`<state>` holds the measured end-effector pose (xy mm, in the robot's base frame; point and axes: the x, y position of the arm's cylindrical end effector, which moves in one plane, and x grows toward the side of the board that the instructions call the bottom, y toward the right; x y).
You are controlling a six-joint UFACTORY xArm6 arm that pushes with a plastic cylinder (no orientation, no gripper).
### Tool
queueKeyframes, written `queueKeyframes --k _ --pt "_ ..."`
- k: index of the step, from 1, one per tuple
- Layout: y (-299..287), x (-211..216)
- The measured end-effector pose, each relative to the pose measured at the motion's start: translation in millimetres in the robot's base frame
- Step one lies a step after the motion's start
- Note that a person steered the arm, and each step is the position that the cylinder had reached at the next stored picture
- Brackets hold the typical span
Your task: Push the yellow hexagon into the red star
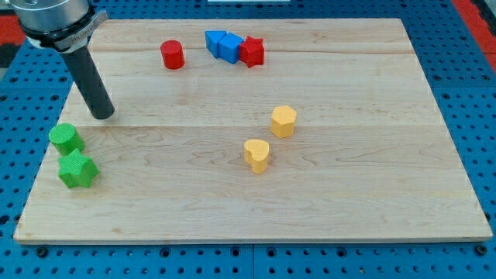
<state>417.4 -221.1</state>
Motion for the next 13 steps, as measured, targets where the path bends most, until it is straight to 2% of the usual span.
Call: queueKeyframes --k 3,4,5,7,8,11,13 --pt "14 -2" --pt "37 37" --pt "95 81" --pt "215 124" --pt "259 116" --pt "280 46" --pt "269 -19"
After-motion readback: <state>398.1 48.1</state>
